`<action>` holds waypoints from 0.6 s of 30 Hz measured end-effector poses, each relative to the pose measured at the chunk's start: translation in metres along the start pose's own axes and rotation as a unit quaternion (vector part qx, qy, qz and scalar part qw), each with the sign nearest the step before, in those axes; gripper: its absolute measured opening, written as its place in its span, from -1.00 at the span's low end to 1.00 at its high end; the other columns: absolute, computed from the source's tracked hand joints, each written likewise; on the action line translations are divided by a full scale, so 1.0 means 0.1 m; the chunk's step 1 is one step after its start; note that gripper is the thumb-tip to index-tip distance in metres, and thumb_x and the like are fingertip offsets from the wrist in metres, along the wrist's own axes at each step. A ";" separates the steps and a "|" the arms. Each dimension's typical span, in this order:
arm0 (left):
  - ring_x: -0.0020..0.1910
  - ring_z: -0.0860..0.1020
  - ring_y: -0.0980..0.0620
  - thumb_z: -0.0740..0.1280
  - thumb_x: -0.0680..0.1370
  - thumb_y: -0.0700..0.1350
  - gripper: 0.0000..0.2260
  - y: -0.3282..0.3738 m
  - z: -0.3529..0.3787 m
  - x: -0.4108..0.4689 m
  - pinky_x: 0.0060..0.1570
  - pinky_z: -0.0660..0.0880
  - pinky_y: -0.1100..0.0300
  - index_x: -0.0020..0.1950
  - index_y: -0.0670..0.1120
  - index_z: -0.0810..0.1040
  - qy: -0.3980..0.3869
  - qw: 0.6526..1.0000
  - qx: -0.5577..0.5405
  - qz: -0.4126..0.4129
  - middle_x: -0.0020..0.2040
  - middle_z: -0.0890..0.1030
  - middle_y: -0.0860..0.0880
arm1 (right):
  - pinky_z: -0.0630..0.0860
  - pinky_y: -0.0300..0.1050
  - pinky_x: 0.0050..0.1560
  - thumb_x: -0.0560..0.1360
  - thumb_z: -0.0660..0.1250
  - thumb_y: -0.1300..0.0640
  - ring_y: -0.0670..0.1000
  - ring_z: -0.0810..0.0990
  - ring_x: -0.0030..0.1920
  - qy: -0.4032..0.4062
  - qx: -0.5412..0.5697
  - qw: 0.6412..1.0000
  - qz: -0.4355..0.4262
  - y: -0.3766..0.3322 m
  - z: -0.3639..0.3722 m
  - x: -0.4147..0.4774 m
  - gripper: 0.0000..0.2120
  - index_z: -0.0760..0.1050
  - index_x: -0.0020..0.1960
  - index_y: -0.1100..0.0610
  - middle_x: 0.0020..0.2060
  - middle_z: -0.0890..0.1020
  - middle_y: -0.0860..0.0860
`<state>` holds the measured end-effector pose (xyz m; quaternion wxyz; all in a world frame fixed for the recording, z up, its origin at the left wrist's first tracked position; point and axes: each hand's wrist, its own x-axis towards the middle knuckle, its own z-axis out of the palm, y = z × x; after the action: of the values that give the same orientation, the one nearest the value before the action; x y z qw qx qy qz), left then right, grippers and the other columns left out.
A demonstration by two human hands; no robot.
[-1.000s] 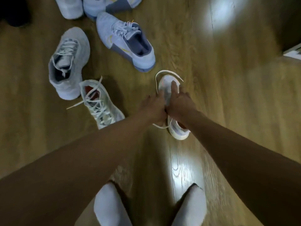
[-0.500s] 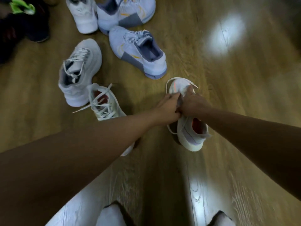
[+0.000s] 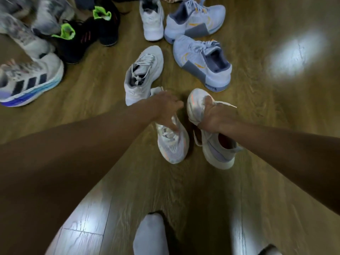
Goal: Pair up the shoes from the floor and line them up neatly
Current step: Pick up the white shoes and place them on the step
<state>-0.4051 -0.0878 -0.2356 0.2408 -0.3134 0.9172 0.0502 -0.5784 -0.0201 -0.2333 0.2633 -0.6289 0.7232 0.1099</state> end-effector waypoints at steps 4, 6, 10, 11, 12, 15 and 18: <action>0.49 0.13 -0.19 0.47 0.15 0.40 0.03 -0.04 0.02 -0.09 0.45 -0.06 -0.20 0.47 -0.01 0.18 -0.093 0.988 0.121 -0.003 0.46 0.27 -0.08 | 0.32 0.05 0.29 0.49 0.34 -0.03 0.26 0.28 0.42 -0.013 0.026 0.999 -0.014 -0.09 0.08 0.00 -0.06 -0.26 0.55 0.16 0.47 0.19 0.29; 0.49 0.12 -0.22 0.52 0.29 0.17 -0.09 -0.03 0.03 -0.11 0.44 -0.04 -0.25 0.50 0.01 0.13 -0.087 0.978 0.187 -0.007 0.49 0.22 -0.13 | 0.33 0.05 0.27 0.50 0.33 -0.04 0.28 0.31 0.39 -0.007 0.035 0.999 -0.022 -0.10 0.12 0.00 -0.10 -0.22 0.55 0.16 0.45 0.21 0.32; 0.33 0.36 -0.19 0.40 0.46 0.00 -0.41 -0.08 0.10 -0.08 0.26 0.31 -0.14 0.43 0.02 0.23 0.003 0.977 0.213 0.001 0.37 0.39 -0.09 | 0.30 0.03 0.32 0.46 0.37 -0.09 0.26 0.23 0.44 -0.024 0.055 0.998 -0.011 -0.05 0.13 0.00 -0.01 -0.29 0.55 0.10 0.47 0.13 0.31; 0.31 0.37 -0.16 0.42 0.43 0.06 -0.38 -0.10 0.11 -0.07 0.22 0.35 -0.11 0.41 0.05 0.23 -0.005 0.981 0.194 -0.003 0.35 0.40 -0.07 | 0.30 0.04 0.33 0.46 0.38 -0.09 0.27 0.22 0.45 -0.021 0.057 0.998 -0.004 -0.01 0.12 0.00 0.00 -0.29 0.55 0.09 0.47 0.12 0.32; 0.30 0.38 -0.15 0.43 0.40 0.12 -0.34 -0.12 0.12 -0.06 0.20 0.37 -0.09 0.41 0.06 0.23 -0.018 0.985 0.170 -0.010 0.34 0.41 -0.06 | 0.28 0.04 0.35 0.47 0.37 -0.10 0.27 0.19 0.46 -0.016 0.054 0.998 0.005 0.04 0.08 0.00 -0.01 -0.29 0.55 0.09 0.48 0.09 0.33; 0.27 0.44 -0.11 0.44 0.36 0.18 -0.27 -0.17 0.14 -0.05 0.12 0.45 0.02 0.45 0.05 0.26 -0.038 0.997 0.041 -0.058 0.33 0.46 -0.06 | 0.24 0.04 0.39 0.50 0.33 -0.09 0.25 0.15 0.49 0.008 0.047 0.998 0.031 0.26 -0.08 0.02 -0.05 -0.29 0.55 0.11 0.50 0.07 0.29; 0.21 0.48 -0.09 0.46 0.36 0.18 -0.22 -0.19 0.06 -0.07 0.01 0.42 0.12 0.49 0.02 0.25 -0.053 0.980 -0.142 -0.127 0.33 0.46 -0.08 | 0.32 0.05 0.32 0.47 0.34 -0.10 0.26 0.27 0.43 0.037 0.078 0.994 0.071 0.50 -0.26 0.05 -0.04 -0.26 0.56 0.12 0.47 0.21 0.26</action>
<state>-0.3869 -0.0975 -0.2364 0.2462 -0.4550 0.8396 0.1655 -0.6337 -0.0275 -0.2228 0.2760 -0.5573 0.7816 0.0482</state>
